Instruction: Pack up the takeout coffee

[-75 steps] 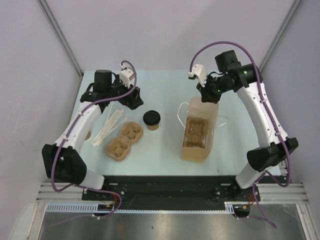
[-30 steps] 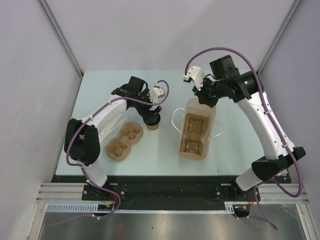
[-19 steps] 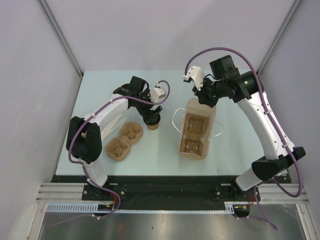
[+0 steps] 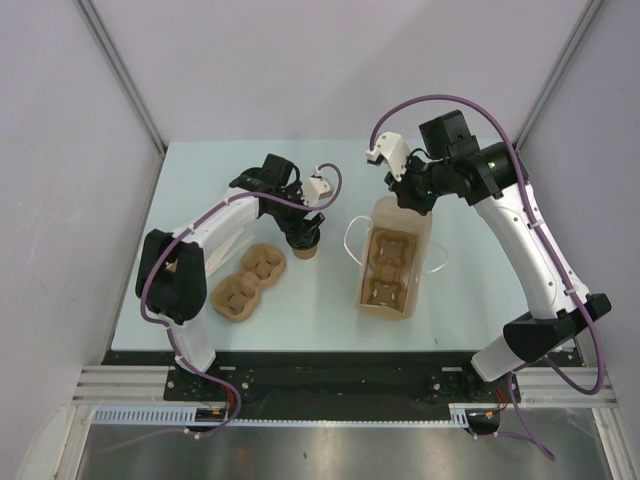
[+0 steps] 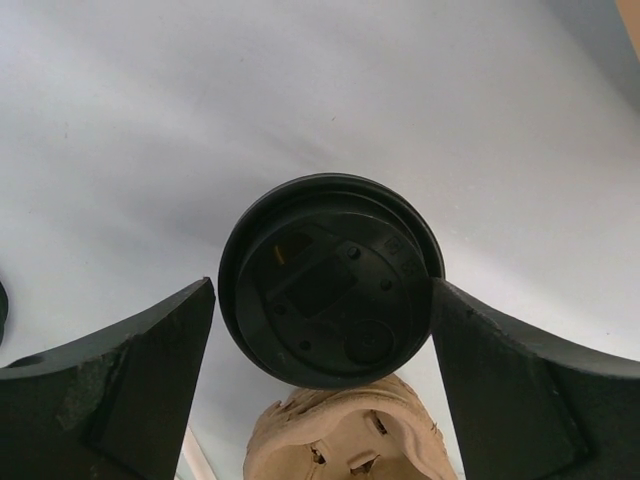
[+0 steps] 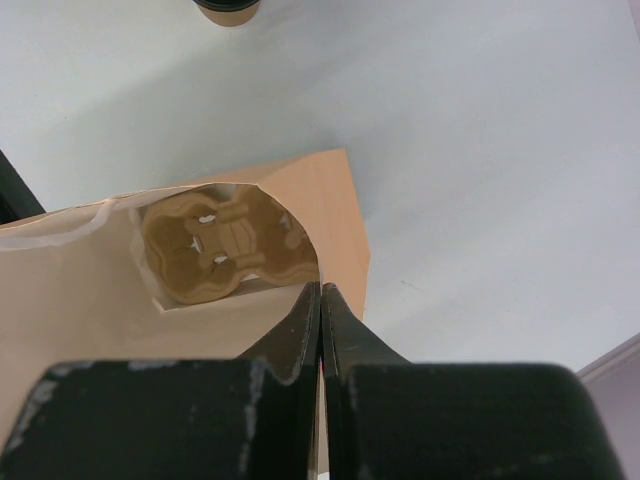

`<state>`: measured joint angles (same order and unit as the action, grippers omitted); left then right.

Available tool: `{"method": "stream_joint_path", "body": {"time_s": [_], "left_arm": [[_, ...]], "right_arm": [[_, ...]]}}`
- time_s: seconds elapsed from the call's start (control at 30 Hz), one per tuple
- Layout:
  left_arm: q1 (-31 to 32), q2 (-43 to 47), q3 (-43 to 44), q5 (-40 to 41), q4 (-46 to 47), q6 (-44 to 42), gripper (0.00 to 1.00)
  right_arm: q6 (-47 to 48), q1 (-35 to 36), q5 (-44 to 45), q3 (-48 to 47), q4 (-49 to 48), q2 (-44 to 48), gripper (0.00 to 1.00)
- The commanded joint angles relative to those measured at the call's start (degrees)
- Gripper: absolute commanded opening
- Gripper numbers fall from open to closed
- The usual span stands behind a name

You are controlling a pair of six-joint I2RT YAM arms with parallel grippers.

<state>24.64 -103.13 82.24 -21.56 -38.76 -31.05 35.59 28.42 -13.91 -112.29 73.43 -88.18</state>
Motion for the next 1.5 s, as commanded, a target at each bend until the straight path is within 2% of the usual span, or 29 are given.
{"method": "stream_joint_path", "body": {"time_s": [0.0, 0.13, 0.23, 0.33, 0.63, 1.03, 1.17, 1.27, 1.4, 1.47], "left_arm": [[0.32, -0.05, 1.61, -0.67, -0.35, -0.94, 0.86], [0.32, 0.91, 2.92, -1.20, -1.84, -1.21, 0.74], [0.23, 2.31, 4.50, -2.08, -3.68, -1.38, 0.59], [0.23, 3.99, 6.61, -3.04, -5.35, -1.12, 0.49], [0.23, 9.26, 17.41, -6.39, -10.27, 0.64, 0.36], [0.23, 21.38, 29.02, -11.40, -4.93, 8.10, 0.30], [2.42, 26.66, 29.12, -10.26, -0.53, 7.67, 0.29], [7.42, 28.68, 29.91, -8.25, -0.08, 3.73, 0.29], [17.25, 26.76, 35.17, -5.43, -5.52, -2.25, 0.29], [19.73, 25.88, 35.89, -4.55, -6.58, -3.75, 0.29]], "right_arm": [[-0.17, 0.23, 0.46, 0.05, -1.88, 0.55, 0.00], [-0.17, 0.23, 0.46, -0.21, -1.97, 0.47, 0.00], [-0.35, 0.23, 0.46, -0.12, -2.15, 0.38, 0.00], [-0.61, 0.14, 0.46, -0.21, -2.24, 0.47, 0.00], [-1.40, -0.04, -0.15, -0.21, -2.50, 0.38, 0.00], [-4.74, -1.35, -0.41, -1.61, -3.73, -1.55, 0.00], [-5.62, -1.71, -0.67, -1.44, -4.08, -2.34, 0.00], [-6.15, -1.79, -1.03, -1.44, -4.17, -2.70, 0.00], [-7.03, -1.88, -1.38, -1.88, -4.78, -3.22, 0.00], [-7.29, -1.97, -1.29, -2.14, -4.96, -3.31, 0.00]]}}
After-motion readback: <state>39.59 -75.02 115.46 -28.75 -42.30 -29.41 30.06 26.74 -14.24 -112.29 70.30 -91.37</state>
